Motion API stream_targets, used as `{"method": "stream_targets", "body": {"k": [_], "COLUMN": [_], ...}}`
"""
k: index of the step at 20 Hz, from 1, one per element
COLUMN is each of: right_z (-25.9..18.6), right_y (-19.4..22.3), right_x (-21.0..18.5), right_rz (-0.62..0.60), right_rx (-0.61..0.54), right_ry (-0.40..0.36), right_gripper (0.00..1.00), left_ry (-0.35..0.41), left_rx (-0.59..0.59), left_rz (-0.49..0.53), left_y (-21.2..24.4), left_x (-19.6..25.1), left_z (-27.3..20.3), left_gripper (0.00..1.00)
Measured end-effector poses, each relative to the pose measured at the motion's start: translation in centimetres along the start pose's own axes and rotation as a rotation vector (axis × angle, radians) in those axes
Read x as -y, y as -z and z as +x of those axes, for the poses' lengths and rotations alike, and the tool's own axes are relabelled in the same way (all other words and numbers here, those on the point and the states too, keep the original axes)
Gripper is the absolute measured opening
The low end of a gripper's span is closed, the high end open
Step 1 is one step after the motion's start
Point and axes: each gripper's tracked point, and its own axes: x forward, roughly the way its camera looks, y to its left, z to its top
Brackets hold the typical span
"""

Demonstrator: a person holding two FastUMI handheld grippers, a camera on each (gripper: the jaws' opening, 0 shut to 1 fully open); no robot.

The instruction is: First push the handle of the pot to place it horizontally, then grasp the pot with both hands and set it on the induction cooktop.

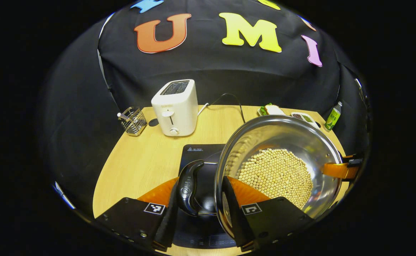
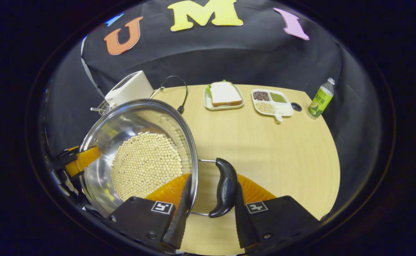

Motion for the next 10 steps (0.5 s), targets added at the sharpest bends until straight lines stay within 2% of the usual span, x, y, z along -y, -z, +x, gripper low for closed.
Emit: {"method": "stream_targets", "body": {"k": [10], "right_z": [2.6], "right_y": [-0.1], "right_x": [-4.2], "right_rz": [-0.004], "right_rx": [-0.025], "right_ry": [0.006], "right_gripper": [0.58], "left_ry": [-0.017], "left_rx": [-0.031], "left_rz": [-0.004], "left_y": [0.6], "left_x": [-4.0], "left_z": [2.3], "left_gripper": [0.63]}}
